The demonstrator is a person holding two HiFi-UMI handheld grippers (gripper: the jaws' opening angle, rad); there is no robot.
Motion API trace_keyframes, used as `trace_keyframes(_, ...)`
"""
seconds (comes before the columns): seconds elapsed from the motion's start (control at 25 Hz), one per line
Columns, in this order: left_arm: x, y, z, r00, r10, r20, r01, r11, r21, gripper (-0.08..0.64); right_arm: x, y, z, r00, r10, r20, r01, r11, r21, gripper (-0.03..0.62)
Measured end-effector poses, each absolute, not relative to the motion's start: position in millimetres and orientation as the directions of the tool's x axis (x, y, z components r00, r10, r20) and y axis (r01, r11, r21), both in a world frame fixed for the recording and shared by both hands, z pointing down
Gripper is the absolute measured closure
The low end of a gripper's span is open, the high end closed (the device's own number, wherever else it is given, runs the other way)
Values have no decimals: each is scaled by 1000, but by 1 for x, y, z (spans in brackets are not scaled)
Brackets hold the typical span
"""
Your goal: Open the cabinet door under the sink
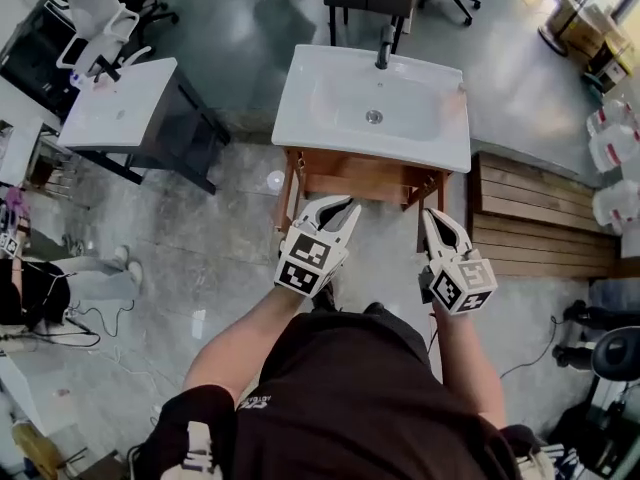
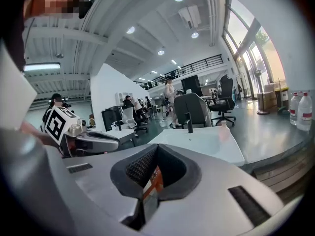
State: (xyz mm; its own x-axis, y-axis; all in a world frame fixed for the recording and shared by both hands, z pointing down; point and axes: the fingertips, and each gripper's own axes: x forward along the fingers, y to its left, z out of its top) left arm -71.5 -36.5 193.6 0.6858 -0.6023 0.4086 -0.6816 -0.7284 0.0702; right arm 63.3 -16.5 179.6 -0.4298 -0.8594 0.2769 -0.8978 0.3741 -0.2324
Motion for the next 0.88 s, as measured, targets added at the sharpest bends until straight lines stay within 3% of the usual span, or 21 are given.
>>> trace_keyframes(0.44, -116, -104, 149, 656, -691, 302, -742, -664, 93, 503, 63, -51, 126, -407, -888, 215, -912, 383, -145, 580)
trace_keyframes(0.88, -104, -125, 117, 588, -766, 261, -803, -592, 71, 509, 66, -86, 73, -510, -854, 104, -860, 501, -97, 580)
